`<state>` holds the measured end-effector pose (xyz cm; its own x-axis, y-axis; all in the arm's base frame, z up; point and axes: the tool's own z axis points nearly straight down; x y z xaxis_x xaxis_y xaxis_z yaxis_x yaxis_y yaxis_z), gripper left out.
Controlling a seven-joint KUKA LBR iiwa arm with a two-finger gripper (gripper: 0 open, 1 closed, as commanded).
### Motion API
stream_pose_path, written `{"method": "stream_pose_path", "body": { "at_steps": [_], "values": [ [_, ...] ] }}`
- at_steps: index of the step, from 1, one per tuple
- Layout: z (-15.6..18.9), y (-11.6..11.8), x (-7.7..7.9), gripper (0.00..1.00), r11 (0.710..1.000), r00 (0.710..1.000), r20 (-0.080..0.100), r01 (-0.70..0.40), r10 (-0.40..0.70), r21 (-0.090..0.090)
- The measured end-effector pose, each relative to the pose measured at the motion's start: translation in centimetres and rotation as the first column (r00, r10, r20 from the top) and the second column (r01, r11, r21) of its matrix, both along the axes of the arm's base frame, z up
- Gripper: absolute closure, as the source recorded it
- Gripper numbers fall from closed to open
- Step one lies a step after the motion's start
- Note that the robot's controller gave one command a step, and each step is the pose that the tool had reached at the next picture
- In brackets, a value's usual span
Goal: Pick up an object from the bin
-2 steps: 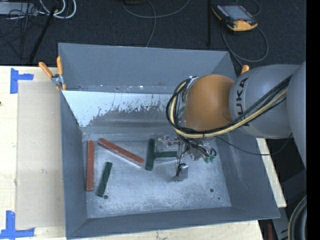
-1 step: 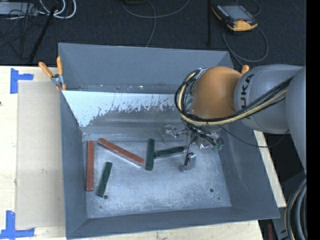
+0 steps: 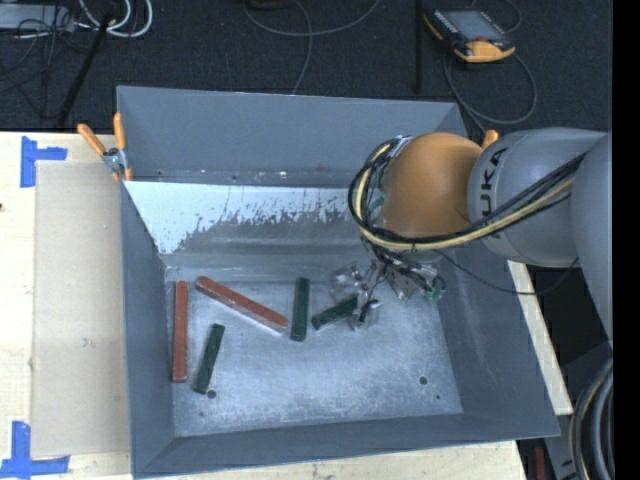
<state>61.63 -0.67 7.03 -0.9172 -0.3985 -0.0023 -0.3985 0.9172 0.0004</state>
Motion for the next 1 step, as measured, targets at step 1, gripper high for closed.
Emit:
{"method": "stream_pose_path", "body": {
  "at_steps": [1],
  "values": [
    [14.40,0.21,-1.13,1.00,0.975,0.975,0.007,-0.224,0.224,-0.002]
  ]
}}
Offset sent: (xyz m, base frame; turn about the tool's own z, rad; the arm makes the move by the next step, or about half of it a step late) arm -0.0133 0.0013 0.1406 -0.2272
